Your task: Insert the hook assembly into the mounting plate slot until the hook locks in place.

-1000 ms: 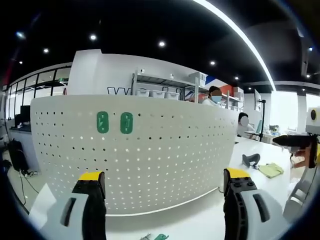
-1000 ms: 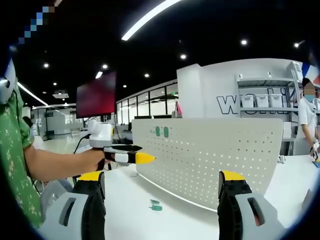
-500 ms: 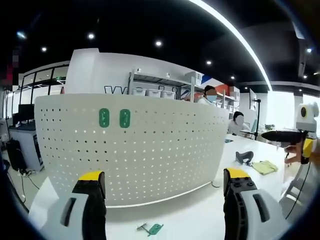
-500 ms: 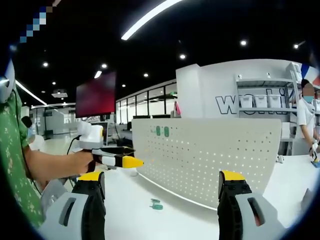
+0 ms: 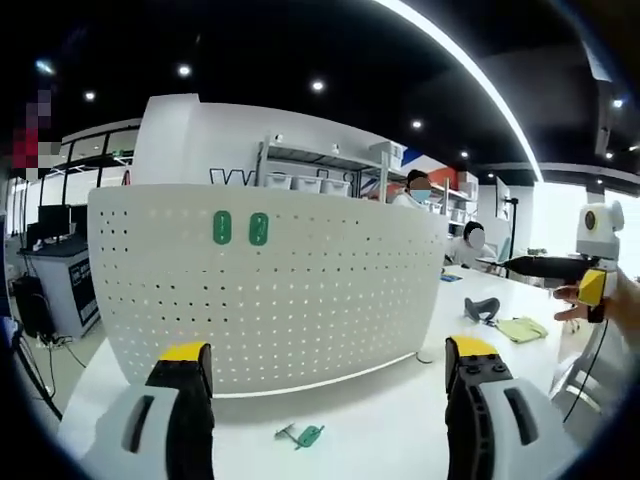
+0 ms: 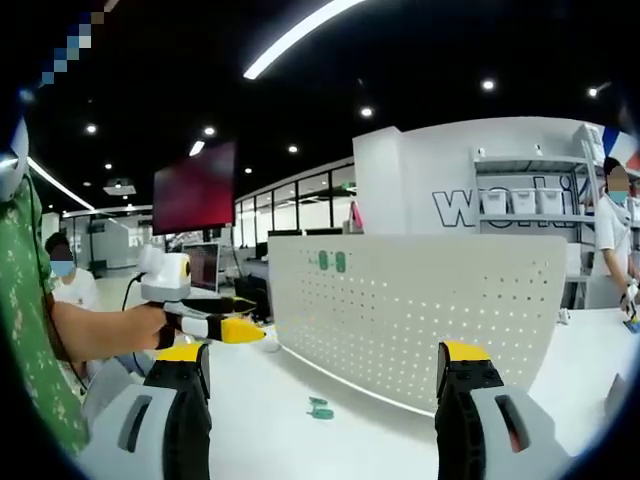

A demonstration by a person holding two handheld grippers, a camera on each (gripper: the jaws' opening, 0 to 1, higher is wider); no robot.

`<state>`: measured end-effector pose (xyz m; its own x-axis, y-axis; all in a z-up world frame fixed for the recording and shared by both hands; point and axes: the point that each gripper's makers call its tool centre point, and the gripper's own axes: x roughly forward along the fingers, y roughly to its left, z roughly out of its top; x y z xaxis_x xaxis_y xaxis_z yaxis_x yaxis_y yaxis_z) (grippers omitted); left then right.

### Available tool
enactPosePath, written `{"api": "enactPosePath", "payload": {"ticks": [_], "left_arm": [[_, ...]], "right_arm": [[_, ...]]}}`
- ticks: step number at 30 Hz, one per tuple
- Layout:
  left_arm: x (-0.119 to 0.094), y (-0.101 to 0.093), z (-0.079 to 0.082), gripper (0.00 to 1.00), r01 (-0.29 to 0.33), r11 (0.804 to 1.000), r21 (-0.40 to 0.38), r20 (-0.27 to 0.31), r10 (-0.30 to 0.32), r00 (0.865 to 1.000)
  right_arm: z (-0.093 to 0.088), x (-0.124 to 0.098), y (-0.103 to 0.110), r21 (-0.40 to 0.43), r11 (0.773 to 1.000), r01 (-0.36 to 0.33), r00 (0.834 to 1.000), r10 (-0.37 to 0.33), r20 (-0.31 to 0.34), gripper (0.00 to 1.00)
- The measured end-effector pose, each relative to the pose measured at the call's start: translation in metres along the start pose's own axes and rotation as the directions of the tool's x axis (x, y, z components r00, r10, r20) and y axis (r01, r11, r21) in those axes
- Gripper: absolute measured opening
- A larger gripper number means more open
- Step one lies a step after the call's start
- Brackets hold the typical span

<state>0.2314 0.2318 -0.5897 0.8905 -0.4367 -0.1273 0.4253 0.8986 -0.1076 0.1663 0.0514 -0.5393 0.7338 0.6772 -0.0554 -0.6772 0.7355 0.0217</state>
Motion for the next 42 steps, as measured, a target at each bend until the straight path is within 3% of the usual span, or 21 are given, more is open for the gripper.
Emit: {"api": "enactPosePath", "payload": {"ticks": [26, 42], "left_arm": [[-0.045, -0.002, -0.020, 0.97, 0.051, 0.999, 0.012, -0.034, -0.050, 0.998], [-0.033, 0.006, -0.032, 0.95, 0.099, 0.995, 0.007, -0.056, -0.099, 0.994]], "right_arm": [[0.001, -0.001, 0.032, 0.002, 1.000, 0.031, 0.999, -0.031, 0.015, 0.96], [0.000, 0.004, 0.030, -0.001, 0.997, 0.073, 0.997, -0.073, 0.009, 0.96]]}}
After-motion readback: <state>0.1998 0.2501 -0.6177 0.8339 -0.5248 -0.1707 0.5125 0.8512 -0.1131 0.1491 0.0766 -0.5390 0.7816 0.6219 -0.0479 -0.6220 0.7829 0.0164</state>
